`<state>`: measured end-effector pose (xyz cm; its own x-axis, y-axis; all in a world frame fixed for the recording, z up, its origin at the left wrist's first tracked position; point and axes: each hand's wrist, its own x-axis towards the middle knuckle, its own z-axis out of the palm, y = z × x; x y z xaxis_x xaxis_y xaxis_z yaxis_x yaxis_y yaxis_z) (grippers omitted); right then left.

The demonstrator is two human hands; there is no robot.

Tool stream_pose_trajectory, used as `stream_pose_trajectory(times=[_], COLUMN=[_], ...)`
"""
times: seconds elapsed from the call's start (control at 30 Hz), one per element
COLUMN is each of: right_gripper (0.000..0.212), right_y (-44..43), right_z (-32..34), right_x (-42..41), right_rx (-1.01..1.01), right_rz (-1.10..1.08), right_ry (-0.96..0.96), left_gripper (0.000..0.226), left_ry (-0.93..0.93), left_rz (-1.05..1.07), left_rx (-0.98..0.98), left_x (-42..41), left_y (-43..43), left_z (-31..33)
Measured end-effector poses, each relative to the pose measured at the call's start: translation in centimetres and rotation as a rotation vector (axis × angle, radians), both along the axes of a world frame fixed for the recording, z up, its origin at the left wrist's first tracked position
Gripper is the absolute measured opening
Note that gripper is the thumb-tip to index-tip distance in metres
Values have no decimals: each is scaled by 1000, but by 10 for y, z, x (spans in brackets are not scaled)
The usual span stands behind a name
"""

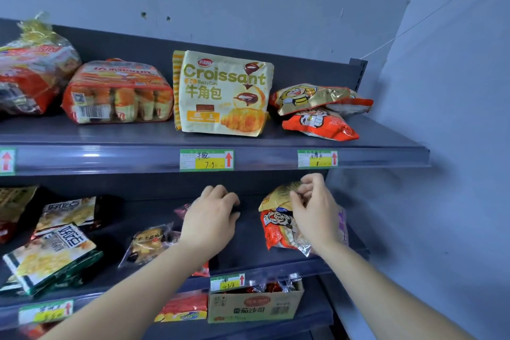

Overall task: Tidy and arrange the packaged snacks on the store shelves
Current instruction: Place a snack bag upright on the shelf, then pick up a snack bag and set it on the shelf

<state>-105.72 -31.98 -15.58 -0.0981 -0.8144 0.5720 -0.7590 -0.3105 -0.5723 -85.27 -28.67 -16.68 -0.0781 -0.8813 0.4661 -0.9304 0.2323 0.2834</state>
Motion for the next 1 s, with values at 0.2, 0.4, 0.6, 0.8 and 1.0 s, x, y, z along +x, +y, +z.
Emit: stream_pose_trajectory(times=[0.2,0.4,0.6,0.8,1.0], right_gripper=[5,26,51,48,38], right_y=[-13,-30,-54,-73,-82], right_z=[-53,-101,-132,-152,-160], right_x=[-27,-45,-55,-64,-69], right_rx=[268,495,587,537,495], right_rz=[-123,-205,-244,-291,-290], right_ry=[124,185,200,254,284], left_gripper=[29,35,44,54,30], left_ry=[-51,-149,-240,-326,-313], left_rz=[-60,-116,-110,-28,-40], left_rx=[201,341,506,573,504], left_x=[-17,-43,-75,-101,-106], left_y=[-28,-59,-91,-123,-139], left_z=[-44,-85,-124,-153,-165])
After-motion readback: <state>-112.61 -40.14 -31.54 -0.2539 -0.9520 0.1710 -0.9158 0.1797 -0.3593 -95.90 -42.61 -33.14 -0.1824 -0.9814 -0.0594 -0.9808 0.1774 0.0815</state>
